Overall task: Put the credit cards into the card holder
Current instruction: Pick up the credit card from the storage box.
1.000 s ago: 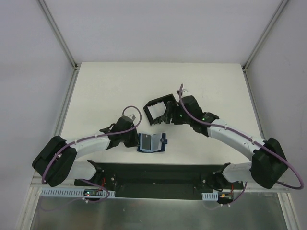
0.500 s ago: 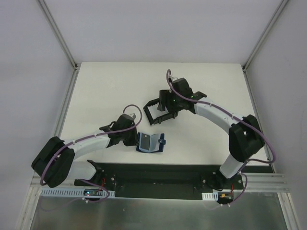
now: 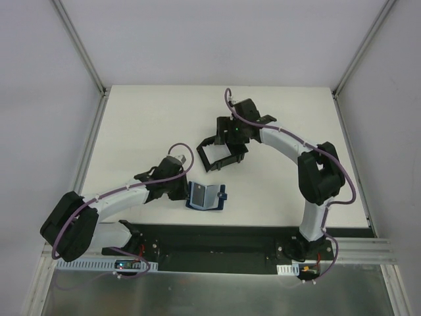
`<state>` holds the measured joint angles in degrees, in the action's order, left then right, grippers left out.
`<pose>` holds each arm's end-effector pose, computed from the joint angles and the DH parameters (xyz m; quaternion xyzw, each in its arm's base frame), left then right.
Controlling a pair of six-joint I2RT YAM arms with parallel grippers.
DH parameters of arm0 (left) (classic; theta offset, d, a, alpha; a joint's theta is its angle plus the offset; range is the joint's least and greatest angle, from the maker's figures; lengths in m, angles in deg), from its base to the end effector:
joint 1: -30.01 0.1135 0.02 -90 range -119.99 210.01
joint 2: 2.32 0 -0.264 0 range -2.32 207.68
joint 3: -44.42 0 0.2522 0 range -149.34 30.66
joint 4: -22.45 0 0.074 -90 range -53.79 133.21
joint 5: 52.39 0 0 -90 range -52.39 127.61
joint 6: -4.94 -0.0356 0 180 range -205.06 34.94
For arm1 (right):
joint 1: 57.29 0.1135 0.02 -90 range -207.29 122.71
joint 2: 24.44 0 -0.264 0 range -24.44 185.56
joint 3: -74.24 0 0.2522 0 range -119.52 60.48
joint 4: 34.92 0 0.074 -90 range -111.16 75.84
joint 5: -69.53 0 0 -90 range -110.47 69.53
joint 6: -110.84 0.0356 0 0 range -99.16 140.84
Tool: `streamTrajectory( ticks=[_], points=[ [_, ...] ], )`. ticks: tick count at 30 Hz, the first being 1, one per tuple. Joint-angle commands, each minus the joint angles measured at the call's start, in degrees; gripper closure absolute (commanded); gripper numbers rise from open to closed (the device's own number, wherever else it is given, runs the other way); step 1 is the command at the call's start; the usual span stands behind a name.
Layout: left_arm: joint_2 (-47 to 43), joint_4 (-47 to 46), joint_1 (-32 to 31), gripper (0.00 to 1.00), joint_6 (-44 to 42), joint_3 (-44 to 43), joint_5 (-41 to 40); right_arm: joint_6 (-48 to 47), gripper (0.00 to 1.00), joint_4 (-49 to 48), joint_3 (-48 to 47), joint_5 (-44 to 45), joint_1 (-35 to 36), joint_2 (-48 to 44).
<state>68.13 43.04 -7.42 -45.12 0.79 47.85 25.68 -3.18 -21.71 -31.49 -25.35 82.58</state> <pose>0.1792 -0.1451 0.1682 0.0121 0.9285 -0.2910 0.2304 0.3568 0.2305 0.2435 -0.2511 0.8778 0.2092 0.3503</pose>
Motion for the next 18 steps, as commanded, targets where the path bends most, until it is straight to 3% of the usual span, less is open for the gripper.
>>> streamTrajectory(
  ticks=[1, 13, 18],
  points=[
    [-1.3, 2.2, 0.1, 1.0, -1.4, -2.4, 0.0, -0.9, 0.16, 2.1, -4.4, -4.0, -0.6, 3.4],
    [-0.2, 2.6, 0.1, 1.0, -2.2, -3.3, 0.4, -1.4, 0.1, 3.8, -6.9, -6.7, -0.9, 9.7],
    [0.0, 2.7, 0.1, 1.0, -2.2, -3.4, 0.3, -0.5, 0.15, 2.7, -5.4, -9.5, -1.1, 8.4]
  ],
)
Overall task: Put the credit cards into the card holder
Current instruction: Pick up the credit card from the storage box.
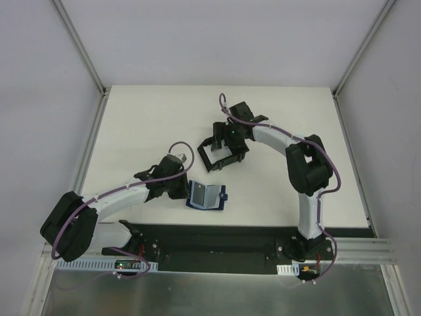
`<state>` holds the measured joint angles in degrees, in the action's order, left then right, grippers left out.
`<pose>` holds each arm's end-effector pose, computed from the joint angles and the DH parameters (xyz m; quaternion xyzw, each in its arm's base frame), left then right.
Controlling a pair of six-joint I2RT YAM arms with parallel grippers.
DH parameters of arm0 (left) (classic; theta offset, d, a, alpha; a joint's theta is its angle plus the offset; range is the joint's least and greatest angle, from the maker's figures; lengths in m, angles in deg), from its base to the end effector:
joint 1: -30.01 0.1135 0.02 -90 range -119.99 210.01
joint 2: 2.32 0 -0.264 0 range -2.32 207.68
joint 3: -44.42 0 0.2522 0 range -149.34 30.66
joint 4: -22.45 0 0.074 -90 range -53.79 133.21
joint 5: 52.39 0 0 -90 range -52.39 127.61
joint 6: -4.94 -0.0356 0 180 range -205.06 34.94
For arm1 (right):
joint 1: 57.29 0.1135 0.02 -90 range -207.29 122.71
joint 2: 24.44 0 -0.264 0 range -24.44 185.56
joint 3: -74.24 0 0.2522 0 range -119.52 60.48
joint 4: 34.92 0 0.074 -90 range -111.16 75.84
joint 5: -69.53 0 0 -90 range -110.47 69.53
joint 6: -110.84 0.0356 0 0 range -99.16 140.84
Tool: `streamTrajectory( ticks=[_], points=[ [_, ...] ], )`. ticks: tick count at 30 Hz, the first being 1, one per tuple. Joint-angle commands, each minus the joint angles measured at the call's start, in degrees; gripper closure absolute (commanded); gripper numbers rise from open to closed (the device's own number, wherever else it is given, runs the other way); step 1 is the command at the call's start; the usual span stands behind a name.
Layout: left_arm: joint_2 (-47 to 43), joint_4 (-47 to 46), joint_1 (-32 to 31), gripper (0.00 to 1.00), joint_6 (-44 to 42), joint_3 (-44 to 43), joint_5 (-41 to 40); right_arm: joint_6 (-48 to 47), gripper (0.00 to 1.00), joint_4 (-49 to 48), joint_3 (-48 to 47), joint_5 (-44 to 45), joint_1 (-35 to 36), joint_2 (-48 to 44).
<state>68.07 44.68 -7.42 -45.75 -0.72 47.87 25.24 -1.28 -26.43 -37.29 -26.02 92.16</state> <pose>0.1813 -0.1468 0.1742 0.0172 0.9286 -0.2895 0.2314 0.3800 0.2428 0.1981 -0.2648 0.8912 0.2353 0.2834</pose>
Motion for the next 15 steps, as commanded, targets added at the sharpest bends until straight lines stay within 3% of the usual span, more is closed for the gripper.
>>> streamTrajectory(
  ticks=[1, 6, 15],
  points=[
    [0.1, 1.0, 0.1, 1.0, -1.5, -1.9, 0.1, 0.2, 0.17, 0.6, -0.5, -4.2, -0.7, -1.6],
    [0.8, 1.0, 0.1, 1.0, -1.7, -2.4, 0.2, 2.1, 0.25, -2.5, 2.0, -6.3, -1.6, -4.3],
    [1.3, 1.0, 0.1, 1.0, -1.6, -2.4, -0.1, 3.9, 0.3, -5.3, 4.7, -8.5, -2.9, -6.7]
  ],
)
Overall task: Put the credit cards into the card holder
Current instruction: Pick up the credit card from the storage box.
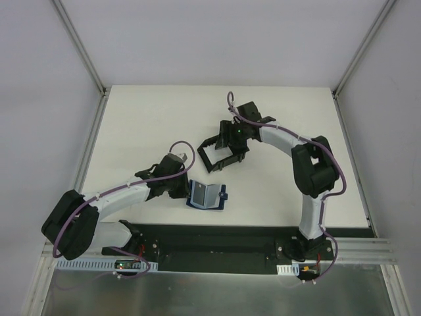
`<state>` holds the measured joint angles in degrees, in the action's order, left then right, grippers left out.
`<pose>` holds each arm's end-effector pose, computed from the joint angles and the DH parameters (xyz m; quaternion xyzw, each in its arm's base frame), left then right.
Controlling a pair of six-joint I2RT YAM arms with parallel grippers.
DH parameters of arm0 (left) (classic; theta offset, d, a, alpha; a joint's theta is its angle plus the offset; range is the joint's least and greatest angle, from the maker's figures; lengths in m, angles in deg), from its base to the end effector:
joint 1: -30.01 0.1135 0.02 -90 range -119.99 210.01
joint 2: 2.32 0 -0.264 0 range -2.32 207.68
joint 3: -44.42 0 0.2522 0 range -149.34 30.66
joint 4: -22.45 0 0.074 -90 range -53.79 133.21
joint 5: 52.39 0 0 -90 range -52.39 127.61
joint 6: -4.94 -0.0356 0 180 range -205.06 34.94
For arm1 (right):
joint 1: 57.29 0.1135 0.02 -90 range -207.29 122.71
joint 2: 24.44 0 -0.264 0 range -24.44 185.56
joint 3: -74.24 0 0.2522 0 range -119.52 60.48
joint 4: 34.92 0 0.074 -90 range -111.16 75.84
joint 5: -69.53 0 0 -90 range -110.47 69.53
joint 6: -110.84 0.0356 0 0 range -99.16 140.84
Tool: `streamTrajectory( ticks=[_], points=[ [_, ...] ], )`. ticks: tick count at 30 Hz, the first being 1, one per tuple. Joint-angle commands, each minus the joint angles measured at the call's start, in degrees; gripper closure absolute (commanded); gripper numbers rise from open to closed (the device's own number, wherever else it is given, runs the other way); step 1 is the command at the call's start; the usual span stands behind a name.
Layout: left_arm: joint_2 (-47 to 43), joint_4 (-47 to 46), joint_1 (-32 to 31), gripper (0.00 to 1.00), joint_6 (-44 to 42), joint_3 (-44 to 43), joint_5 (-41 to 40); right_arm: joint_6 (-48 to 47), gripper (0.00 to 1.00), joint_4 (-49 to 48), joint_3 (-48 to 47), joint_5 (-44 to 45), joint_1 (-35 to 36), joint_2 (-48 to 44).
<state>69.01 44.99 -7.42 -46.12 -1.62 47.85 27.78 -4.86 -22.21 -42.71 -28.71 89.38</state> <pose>0.1841 -0.1489 0.1751 0.0199 0.9297 -0.2870 0.2302 0.3797 0.2222 0.2010 -0.2404 0.8849 0.2798 0.2844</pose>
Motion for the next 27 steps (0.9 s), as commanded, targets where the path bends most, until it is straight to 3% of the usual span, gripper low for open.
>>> streamTrajectory(
  ticks=[1, 27],
  points=[
    [0.5, 0.7, 0.1, 1.0, -1.2, -1.6, 0.0, 1.4, 0.3, -1.7, 0.5, -3.2, -0.3, -4.0],
    [1.9, 0.6, 0.1, 1.0, -1.6, -1.9, -0.1, 2.8, 0.64, -3.1, 1.9, -3.3, -1.1, -5.4]
  ],
)
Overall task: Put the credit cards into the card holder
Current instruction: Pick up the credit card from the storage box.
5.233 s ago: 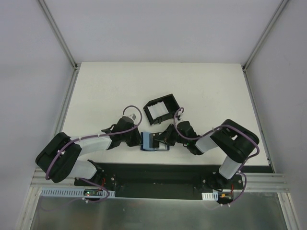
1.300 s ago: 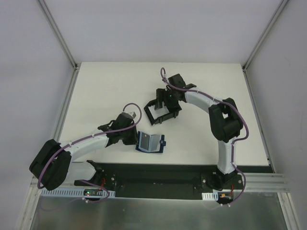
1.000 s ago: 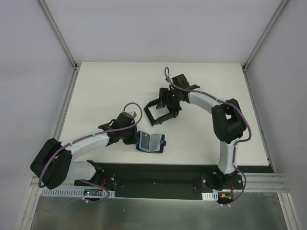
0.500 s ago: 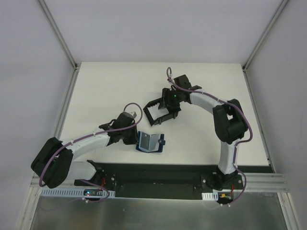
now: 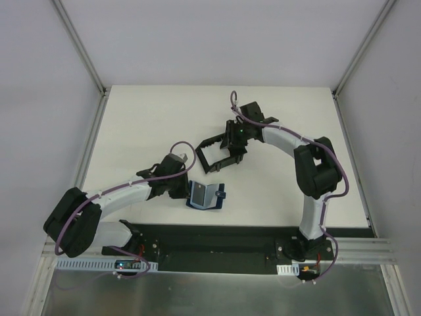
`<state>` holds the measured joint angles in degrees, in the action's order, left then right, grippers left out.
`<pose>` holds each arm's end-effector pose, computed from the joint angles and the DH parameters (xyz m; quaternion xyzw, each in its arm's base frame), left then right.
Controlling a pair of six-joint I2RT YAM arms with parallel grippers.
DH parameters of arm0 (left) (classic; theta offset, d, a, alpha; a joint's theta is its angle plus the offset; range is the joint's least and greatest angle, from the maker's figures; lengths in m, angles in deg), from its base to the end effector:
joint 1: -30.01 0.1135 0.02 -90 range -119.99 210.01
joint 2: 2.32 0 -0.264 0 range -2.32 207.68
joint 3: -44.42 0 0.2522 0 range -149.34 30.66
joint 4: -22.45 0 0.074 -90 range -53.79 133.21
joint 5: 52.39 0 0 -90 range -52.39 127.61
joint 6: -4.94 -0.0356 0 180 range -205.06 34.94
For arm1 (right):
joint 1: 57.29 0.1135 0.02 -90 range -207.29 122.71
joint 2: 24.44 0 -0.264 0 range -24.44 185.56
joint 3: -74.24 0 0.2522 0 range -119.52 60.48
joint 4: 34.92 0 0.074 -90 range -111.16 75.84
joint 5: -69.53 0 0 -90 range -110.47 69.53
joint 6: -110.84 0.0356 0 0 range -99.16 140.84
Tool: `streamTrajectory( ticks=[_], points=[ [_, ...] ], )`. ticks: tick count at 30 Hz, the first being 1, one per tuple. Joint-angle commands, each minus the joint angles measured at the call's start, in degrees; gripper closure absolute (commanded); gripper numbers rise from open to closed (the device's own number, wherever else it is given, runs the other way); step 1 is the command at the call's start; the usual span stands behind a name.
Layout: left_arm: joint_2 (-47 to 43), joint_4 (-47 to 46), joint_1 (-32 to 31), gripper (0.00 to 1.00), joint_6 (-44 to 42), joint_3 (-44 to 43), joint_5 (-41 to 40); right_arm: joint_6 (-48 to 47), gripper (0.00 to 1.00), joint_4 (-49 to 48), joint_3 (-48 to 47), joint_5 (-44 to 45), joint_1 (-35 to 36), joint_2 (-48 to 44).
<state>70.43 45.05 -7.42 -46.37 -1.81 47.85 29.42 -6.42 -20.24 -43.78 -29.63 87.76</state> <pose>0.1857 -0.1501 0.1706 0.0209 0.9336 -0.2803 0.2223 0.3777 0.2139 0.2041 -0.2249 0.8837 0.2917 0.2887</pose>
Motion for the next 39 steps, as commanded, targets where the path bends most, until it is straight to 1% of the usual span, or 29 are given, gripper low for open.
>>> streamTrajectory(
  ticks=[1, 4, 7, 13, 16, 17, 20, 23, 25, 29, 32, 36, 38, 39],
  points=[
    [0.5, 0.7, 0.1, 1.0, -1.3, -1.6, 0.0, 1.3, 0.64, -1.7, 0.2, -2.1, -0.2, -3.8],
    [0.5, 0.7, 0.1, 1.0, -1.4, -1.6, 0.0, 1.1, 0.69, -1.7, 0.3, -1.8, -0.2, -3.8],
    [0.5, 0.7, 0.1, 1.0, -1.4, -1.5, 0.0, 0.7, 0.77, -1.7, 0.6, -1.0, -0.4, -4.3],
    [0.4, 0.6, 0.1, 1.0, -1.3, -1.5, -0.1, -1.1, 0.79, -1.2, -0.2, 0.3, -0.7, -5.3],
    [0.5, 0.7, 0.1, 1.0, -1.4, -1.5, -0.2, -1.3, 0.83, -0.5, -1.0, 0.1, -0.6, -5.0],
    [0.6, 0.7, 0.1, 1.0, -1.4, -1.5, -0.1, -1.5, 0.86, -0.4, -1.0, 0.5, -0.7, -5.0],
    [0.7, 0.6, 0.1, 1.0, -1.5, -1.5, -0.1, -2.6, 0.94, -0.1, -0.6, 3.6, -0.4, -5.9],
    [0.8, 0.6, 0.1, 1.0, -1.6, -1.5, 0.0, -4.8, 0.98, -1.0, 0.4, 8.2, 0.0, -8.6],
    [0.6, 0.7, 0.1, 1.0, -1.5, -1.4, -0.1, -6.6, 1.0, 0.0, -0.2, 9.9, 0.2, -10.1],
    [-0.2, 0.7, 0.1, 1.0, -1.5, -1.1, 0.0, -7.4, 1.0, -1.1, 2.0, 12.8, 0.4, -13.8],
    [-0.5, 0.7, 0.1, 1.0, -1.5, -0.8, 0.0, -7.1, 1.0, 0.5, 2.8, 13.7, 0.6, -15.8],
    [-0.9, 0.7, 0.1, 1.0, -1.4, -0.4, 0.3, -3.4, 1.0, -3.4, 9.4, 14.9, 3.4, -22.8],
    [-1.3, 0.5, 0.1, 1.0, -1.3, -0.1, 0.1, 0.5, 1.0, -5.2, 13.7, 18.7, 6.5, -26.8],
    [-1.5, 0.6, 0.0, 1.0, -1.2, -0.1, 0.0, 2.0, 1.0, -8.0, 16.8, 19.3, 8.0, -28.6]
  ],
)
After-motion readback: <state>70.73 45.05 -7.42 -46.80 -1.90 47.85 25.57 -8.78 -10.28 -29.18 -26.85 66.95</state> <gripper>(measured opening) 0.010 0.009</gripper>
